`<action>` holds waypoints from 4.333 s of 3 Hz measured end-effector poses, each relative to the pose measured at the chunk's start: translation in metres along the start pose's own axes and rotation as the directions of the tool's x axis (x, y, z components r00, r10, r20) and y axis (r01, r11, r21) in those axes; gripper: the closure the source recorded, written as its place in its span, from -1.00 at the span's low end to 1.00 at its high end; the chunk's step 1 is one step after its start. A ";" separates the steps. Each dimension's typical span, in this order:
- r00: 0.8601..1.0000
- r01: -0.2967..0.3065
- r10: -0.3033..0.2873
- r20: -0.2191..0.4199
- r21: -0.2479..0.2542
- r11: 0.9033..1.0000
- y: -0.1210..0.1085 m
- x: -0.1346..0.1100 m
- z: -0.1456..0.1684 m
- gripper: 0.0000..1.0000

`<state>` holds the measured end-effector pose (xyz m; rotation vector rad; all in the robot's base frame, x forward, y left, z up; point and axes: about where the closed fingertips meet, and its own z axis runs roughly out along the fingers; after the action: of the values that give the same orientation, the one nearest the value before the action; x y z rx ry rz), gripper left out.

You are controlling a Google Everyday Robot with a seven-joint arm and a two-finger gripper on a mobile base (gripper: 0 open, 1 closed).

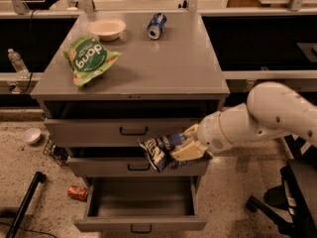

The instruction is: Place blue chip bag into bottom drawer

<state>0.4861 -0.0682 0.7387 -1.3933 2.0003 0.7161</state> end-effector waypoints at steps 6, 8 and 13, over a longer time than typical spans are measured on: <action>1.000 0.028 -0.028 -0.003 0.179 0.983 -0.031 0.164 0.232 1.00; 1.000 0.010 -0.010 -0.001 0.210 0.978 -0.040 0.172 0.242 1.00; 0.998 -0.013 0.025 -0.063 0.181 0.983 -0.056 0.256 0.330 1.00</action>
Offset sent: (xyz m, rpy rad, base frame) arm -0.0013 0.0119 -0.0310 -0.0032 -0.0047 0.0253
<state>0.5225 -0.0106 0.3229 -1.3077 2.0748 0.4887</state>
